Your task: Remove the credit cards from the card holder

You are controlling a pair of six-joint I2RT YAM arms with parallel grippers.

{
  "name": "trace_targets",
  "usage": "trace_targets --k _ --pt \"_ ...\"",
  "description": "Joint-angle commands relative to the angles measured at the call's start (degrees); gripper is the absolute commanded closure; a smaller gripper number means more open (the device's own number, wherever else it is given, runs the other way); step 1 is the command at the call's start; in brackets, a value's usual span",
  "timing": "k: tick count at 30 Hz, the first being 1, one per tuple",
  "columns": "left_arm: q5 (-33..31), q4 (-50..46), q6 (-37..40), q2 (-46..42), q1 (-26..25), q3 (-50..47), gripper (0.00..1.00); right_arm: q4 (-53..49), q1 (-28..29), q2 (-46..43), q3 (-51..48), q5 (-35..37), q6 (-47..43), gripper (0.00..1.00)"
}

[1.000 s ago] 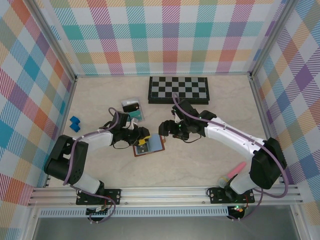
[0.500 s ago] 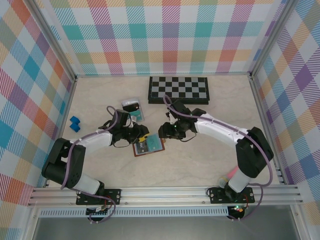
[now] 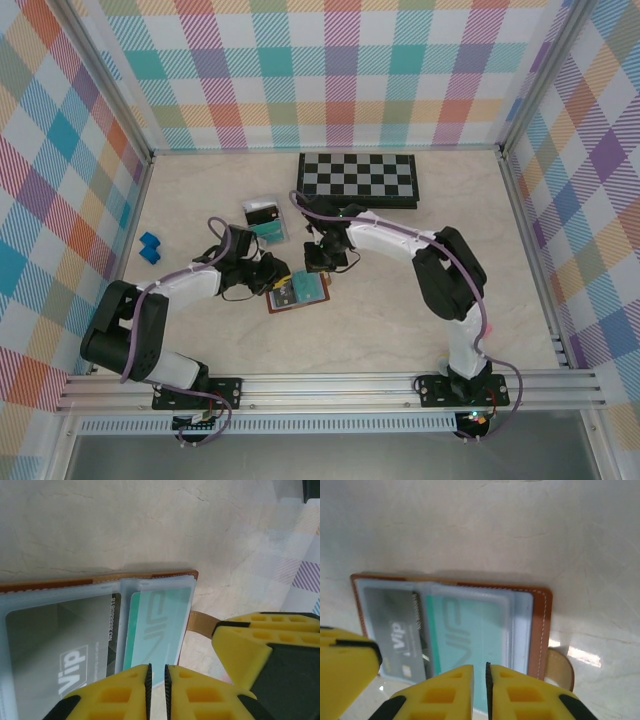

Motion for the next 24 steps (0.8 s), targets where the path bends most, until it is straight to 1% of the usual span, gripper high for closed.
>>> trace_targets --k 1,4,9,12,16,24 --pt "2.0 3.7 -1.1 2.6 0.0 -1.0 0.87 -3.7 0.1 2.1 2.9 0.1 -1.9 0.86" --pt "2.7 5.2 -1.5 4.1 -0.3 -0.6 0.88 -5.7 0.1 4.4 4.8 -1.1 -3.3 0.88" --pt "1.7 4.7 -1.4 5.6 -0.7 0.3 0.88 -7.4 0.1 6.2 5.7 -0.9 -4.9 0.88" --pt "0.1 4.1 -2.6 6.0 -1.1 0.2 0.85 -8.1 0.0 7.5 6.2 -1.9 -5.6 0.88" --pt "-0.4 4.6 -3.5 6.3 -2.0 0.0 0.83 -10.1 0.1 8.8 6.8 -1.6 -7.2 0.88" --pt "-0.6 3.3 -2.2 7.5 -2.7 0.3 0.82 -10.8 0.1 10.3 7.2 -2.0 -8.5 0.89"
